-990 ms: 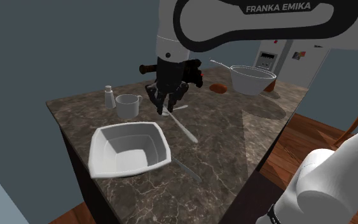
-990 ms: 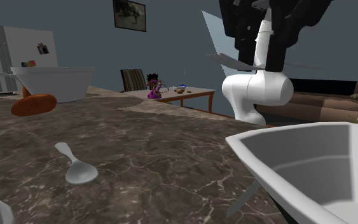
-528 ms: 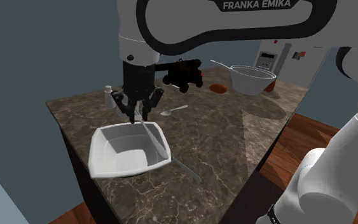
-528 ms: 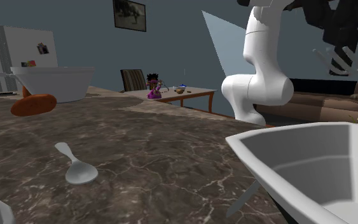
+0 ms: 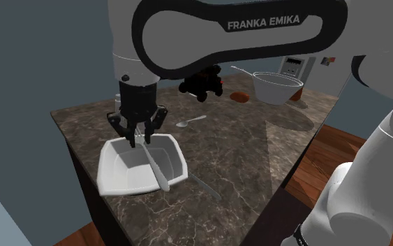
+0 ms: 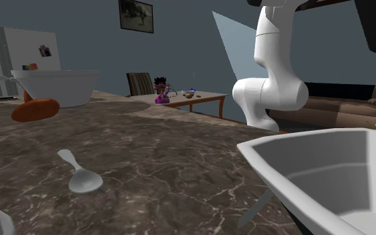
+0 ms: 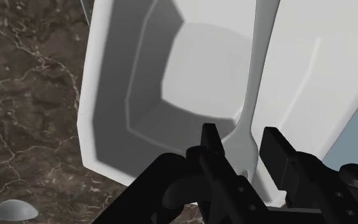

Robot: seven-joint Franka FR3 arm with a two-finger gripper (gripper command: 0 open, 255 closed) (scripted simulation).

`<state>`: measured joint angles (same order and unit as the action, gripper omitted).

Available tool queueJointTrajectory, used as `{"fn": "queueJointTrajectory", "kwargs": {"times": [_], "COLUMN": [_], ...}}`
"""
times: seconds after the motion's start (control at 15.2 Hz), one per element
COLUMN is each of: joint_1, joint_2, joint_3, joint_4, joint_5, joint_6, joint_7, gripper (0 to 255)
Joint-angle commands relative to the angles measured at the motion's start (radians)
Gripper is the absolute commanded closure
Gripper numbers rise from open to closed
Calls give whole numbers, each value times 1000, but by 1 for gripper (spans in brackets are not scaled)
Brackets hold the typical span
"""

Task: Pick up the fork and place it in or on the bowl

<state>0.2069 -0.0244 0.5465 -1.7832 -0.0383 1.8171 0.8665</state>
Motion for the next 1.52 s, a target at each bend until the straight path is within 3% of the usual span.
{"fn": "queueJointTrajectory", "kwargs": {"times": [0.0, 0.4, 0.92, 0.99, 1.32, 1.45], "joint_1": [-1, 0, 0, 0, 0, 0], "joint_2": [-1, 6, 6, 6, 6, -5], "joint_3": [-1, 0, 0, 0, 0, 0], "joint_4": [-29, -115, -115, -115, -115, -60], "joint_5": [0, -5, -5, -5, -5, 2], "joint_6": [29, 121, 121, 121, 121, 56], "joint_7": [-1, 6, 6, 6, 6, 1], "gripper": [255, 255, 255, 0, 0, 0]}}
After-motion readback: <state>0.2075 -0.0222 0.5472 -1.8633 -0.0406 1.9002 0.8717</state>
